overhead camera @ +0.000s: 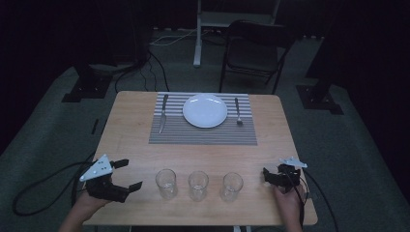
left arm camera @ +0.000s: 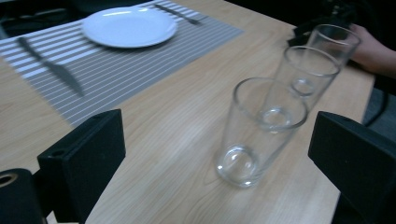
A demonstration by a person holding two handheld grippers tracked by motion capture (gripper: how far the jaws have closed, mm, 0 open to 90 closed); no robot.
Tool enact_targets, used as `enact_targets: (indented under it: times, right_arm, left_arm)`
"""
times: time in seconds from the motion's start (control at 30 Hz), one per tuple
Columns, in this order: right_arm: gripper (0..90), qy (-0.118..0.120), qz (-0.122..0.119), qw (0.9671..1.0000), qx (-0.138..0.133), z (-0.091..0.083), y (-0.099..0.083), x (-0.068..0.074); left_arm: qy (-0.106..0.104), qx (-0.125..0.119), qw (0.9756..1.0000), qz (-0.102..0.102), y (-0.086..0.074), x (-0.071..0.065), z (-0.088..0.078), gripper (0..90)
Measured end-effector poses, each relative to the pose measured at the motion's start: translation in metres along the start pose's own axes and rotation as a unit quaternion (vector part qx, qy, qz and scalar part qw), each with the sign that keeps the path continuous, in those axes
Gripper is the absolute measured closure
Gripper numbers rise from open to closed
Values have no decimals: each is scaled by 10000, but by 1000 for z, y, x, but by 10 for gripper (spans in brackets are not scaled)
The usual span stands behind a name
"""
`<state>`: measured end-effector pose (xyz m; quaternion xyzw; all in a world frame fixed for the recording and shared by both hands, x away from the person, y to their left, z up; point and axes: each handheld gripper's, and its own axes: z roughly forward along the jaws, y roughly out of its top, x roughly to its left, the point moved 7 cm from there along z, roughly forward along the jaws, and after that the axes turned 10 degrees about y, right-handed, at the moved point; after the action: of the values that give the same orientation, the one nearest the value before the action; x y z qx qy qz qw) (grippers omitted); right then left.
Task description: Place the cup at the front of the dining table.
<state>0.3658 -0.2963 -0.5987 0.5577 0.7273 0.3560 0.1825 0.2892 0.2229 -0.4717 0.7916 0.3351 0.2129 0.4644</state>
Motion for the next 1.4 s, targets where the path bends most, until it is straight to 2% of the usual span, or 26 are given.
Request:
enact_targets:
  times: [0.2,0.37,0.4,0.6,0.67,0.8,0.87,1.03,1.07,1.4]
  right_arm:
    - [124,0,-2,10000,1,0,0,0]
    - [124,0,-5,10000,-2,0,0,0]
    - [124,0,-5,10000,-2,0,0,0]
    - [124,0,-10,10000,-3,0,0,0]
    - [124,-1,-9,10000,-3,0,0,0]
    - [125,-1,-10,10000,-2,0,0,0]
    - [124,0,-8,10000,-3,0,0,0]
    - [124,0,-8,10000,-4,0,0,0]
    - [124,0,-8,10000,-3,0,0,0]
    - [124,-1,-9,10000,-2,0,0,0]
  left_arm:
    - [-184,49,9998,83,11,-8,13,44]
    - [-264,165,9992,255,16,-16,24,44]
    - [-346,192,9989,264,17,-19,26,44]
    - [-409,277,9980,392,24,-28,36,44]
    - [-502,278,9974,432,29,-32,39,44]
    - [-556,337,9964,552,37,-40,47,44]
    - [-590,417,9953,651,40,-43,52,44]
    - [-736,538,9933,714,47,-49,62,44]
    - [-705,543,9933,743,49,-51,64,44]
    - [-862,833,9867,1099,58,-71,83,44]
